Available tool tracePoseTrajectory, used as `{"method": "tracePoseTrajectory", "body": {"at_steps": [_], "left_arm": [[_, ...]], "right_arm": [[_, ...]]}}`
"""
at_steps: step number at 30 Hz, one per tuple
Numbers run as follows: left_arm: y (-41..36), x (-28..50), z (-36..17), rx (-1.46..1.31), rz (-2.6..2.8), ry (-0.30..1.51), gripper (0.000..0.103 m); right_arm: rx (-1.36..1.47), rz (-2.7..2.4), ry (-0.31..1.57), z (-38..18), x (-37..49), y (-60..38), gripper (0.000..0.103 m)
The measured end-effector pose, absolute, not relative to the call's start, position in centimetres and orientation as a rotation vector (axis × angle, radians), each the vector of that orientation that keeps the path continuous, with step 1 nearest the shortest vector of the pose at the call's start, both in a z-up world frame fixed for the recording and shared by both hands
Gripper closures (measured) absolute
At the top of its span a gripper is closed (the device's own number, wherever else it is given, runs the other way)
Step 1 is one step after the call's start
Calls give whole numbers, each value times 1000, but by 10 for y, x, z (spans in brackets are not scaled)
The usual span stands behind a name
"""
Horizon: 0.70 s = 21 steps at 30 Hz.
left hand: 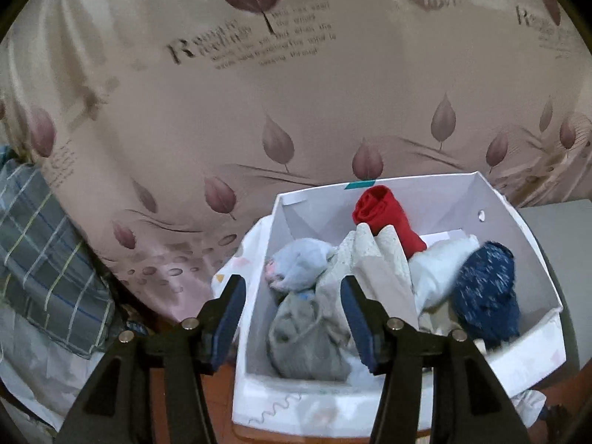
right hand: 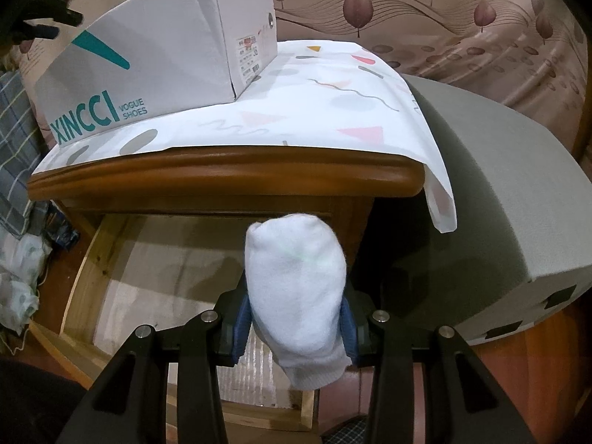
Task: Take underwear out of drawer
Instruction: 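Withdraw the left tool from the box toward the dresser edge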
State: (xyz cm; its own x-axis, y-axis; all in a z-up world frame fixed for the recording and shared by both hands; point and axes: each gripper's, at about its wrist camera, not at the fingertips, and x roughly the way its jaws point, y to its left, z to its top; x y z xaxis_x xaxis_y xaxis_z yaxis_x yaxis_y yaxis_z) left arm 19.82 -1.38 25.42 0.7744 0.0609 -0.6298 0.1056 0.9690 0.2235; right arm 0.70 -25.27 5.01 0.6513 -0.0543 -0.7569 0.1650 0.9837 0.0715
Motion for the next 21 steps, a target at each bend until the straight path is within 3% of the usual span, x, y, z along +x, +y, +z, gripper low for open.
{"method": "tracePoseTrajectory", "body": {"at_steps": [9,21], "left_arm": [[31,116,227,154,20,670,48],[60,68,125,10,97,744,48]], "right_arm": [[131,-123,854,48,7,-252,65],[174,-92,859,43,9,-255,65]]}}
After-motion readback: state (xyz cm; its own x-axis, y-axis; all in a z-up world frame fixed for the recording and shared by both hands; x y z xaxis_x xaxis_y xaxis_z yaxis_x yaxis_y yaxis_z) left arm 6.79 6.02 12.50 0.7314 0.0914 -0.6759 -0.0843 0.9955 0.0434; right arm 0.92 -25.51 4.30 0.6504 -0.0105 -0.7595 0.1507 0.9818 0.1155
